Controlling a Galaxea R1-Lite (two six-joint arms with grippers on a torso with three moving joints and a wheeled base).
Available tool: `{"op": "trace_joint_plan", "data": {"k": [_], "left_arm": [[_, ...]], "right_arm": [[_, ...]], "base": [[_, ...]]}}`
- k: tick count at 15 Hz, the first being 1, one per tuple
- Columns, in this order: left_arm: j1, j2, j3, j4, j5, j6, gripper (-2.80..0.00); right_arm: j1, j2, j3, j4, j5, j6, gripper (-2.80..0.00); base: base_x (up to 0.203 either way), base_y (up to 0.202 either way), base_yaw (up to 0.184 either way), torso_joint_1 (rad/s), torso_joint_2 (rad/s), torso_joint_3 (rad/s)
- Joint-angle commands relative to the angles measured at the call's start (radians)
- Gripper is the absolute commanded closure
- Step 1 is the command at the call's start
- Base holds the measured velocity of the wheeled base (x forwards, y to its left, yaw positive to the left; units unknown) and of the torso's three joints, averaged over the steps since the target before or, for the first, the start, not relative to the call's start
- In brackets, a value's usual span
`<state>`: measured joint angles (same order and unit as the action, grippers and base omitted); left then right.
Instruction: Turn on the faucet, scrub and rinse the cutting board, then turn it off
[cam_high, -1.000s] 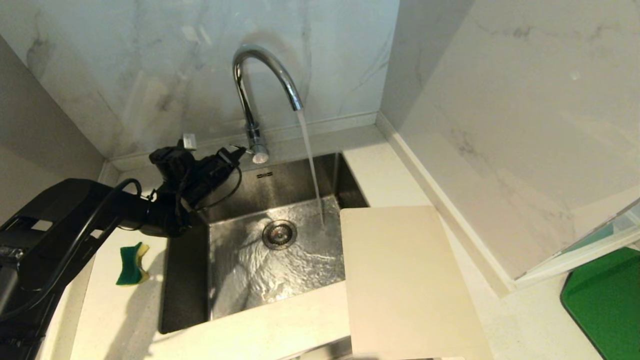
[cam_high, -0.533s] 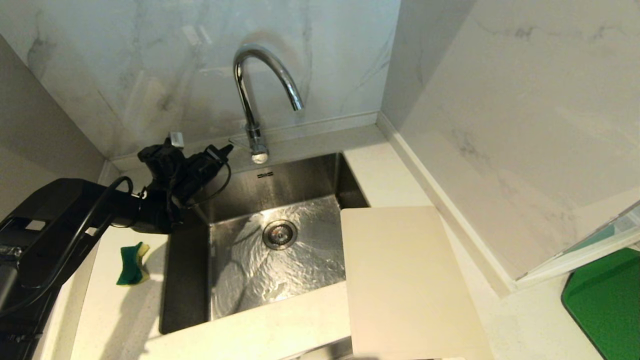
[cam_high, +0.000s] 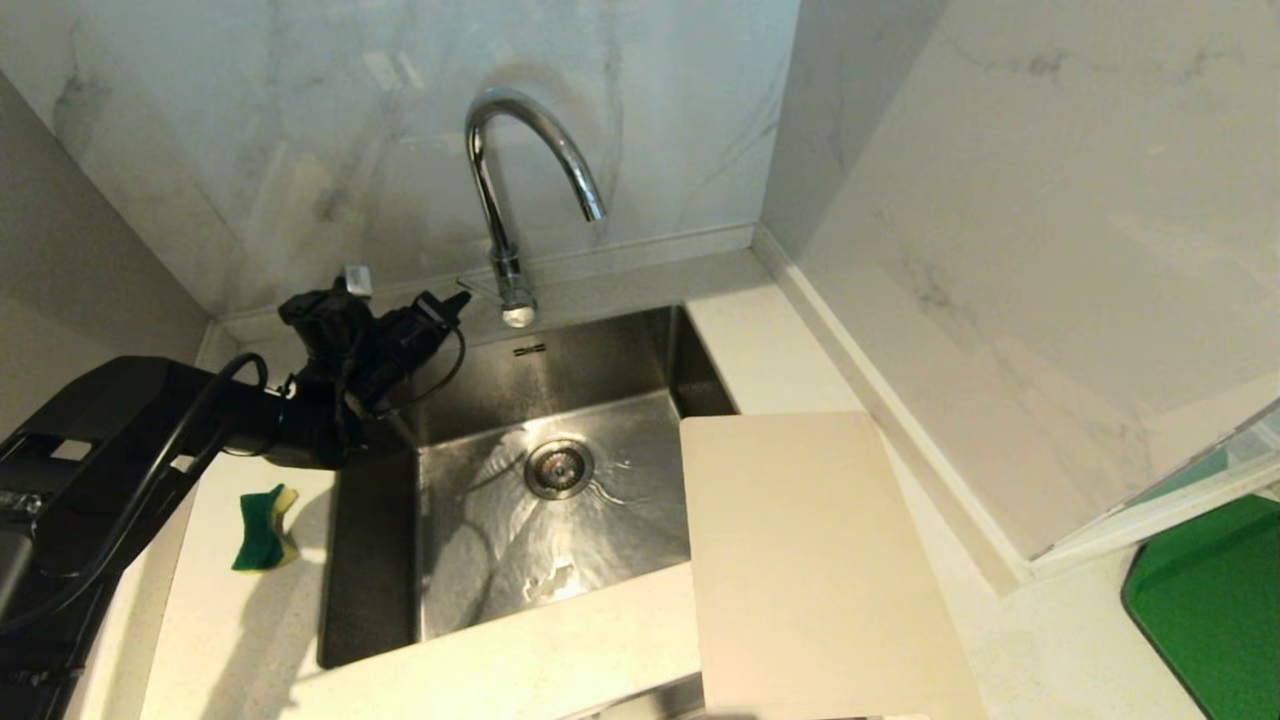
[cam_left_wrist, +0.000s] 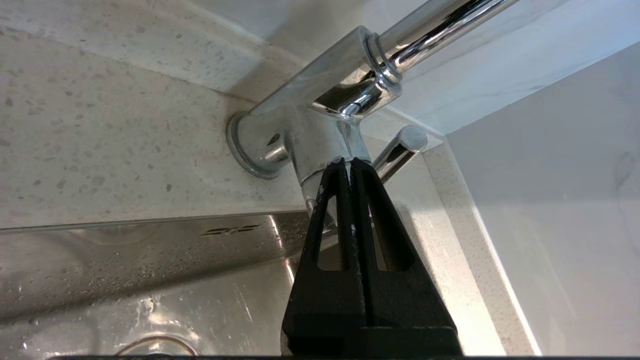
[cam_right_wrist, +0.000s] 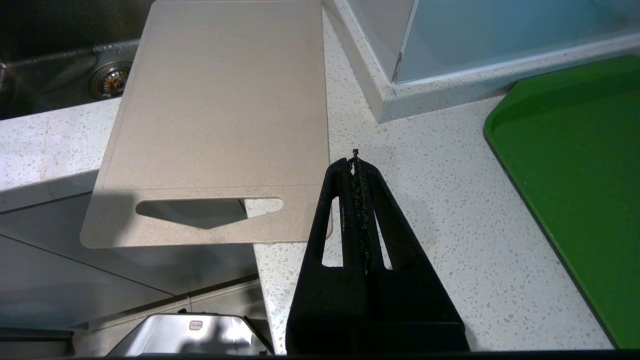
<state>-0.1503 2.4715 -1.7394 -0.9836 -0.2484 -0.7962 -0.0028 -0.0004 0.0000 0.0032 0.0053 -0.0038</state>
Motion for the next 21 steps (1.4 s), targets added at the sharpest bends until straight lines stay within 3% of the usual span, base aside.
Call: {"op": "trace_joint_plan", "data": {"k": [1, 4, 7, 10, 15, 17, 21], "left_arm": [[-0.002, -0.026, 0.012, -0.006, -0.002, -0.007, 0.00], [-0.002, -0.109, 0.064, 0.020, -0.018, -0.021, 0.00], [0.001, -0.199, 0.092, 0.149, -0.019, 0.002, 0.00], [0.039, -0.318, 0.107, 0.334, -0.017, 0.131, 0.00], [0.054, -0.458, 0.225, 0.376, 0.000, 0.313, 0.00], [0.057, -0.506, 0.222, 0.443, 0.002, 0.353, 0.00], [0.122, -0.621, 0.219, 0.587, 0.009, 0.506, 0.00]], "right_arm": [[0.000, -0.001, 0.000, 0.000, 0.001, -0.001, 0.00], [0.000, 0.000, 0.000, 0.000, 0.001, -0.001, 0.00], [0.000, 0.000, 0.000, 0.000, 0.001, -0.001, 0.00], [0.000, 0.000, 0.000, 0.000, 0.001, -0.001, 0.00], [0.000, 0.000, 0.000, 0.000, 0.001, -0.001, 0.00], [0.000, 0.000, 0.000, 0.000, 0.001, -0.001, 0.00], [0.000, 0.000, 0.000, 0.000, 0.001, -0.001, 0.00]], "base": [[0.000, 0.000, 0.000, 0.000, 0.00, 0.000], [0.000, 0.000, 0.000, 0.000, 0.00, 0.000], [0.000, 0.000, 0.000, 0.000, 0.00, 0.000], [0.000, 0.000, 0.000, 0.000, 0.00, 0.000], [0.000, 0.000, 0.000, 0.000, 0.00, 0.000], [0.000, 0.000, 0.000, 0.000, 0.00, 0.000], [0.000, 0.000, 0.000, 0.000, 0.00, 0.000]]}}
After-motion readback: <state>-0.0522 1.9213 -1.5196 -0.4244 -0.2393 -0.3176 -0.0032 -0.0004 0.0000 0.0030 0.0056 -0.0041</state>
